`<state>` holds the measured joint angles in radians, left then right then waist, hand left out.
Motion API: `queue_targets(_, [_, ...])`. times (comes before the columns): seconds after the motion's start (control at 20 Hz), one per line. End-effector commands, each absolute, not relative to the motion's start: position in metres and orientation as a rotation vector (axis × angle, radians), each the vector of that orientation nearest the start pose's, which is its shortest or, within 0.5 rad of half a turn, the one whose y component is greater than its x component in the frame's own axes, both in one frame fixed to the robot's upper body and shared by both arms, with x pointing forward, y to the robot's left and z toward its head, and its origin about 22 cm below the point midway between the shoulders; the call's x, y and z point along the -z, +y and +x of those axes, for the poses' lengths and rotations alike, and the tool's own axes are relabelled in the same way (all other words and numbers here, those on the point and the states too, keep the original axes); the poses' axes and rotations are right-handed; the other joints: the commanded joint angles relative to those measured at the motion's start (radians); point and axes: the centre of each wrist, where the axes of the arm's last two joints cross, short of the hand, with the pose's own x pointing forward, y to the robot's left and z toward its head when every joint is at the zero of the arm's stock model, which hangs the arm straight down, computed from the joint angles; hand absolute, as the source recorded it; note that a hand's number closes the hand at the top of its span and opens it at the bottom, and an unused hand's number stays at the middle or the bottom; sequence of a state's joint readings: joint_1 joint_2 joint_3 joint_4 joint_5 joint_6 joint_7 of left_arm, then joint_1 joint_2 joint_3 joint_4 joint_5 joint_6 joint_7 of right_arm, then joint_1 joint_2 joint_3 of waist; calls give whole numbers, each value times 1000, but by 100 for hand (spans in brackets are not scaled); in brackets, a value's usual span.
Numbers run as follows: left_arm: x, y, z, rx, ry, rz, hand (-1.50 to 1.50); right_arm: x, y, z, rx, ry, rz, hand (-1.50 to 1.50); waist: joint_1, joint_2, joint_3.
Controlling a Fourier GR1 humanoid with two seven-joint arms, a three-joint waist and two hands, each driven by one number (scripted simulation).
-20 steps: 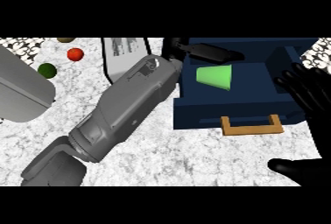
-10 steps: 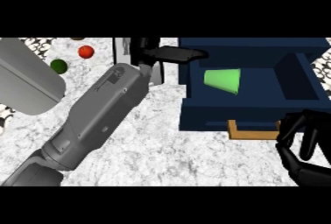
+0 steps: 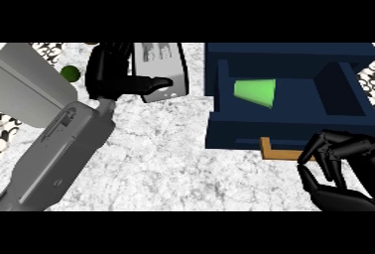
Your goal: Pick up the cup, place it into the drawer and close the drawer
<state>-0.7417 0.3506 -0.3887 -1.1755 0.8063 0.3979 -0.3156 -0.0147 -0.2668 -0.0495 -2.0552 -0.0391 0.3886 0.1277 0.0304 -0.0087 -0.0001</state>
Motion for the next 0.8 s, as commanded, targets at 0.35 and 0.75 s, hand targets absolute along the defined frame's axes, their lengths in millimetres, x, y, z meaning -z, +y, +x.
queue_targets(0.35, [-84,243,316,-160,-1870,-272,-150,-111,-255,234,-1049,-1772,-265,150,10,5,0])
queue_targets(0.75, [-56,286,283,-162,-1859,-258,-150,-54,-219,271,-1188,-1706,-407,150,-10,9,0])
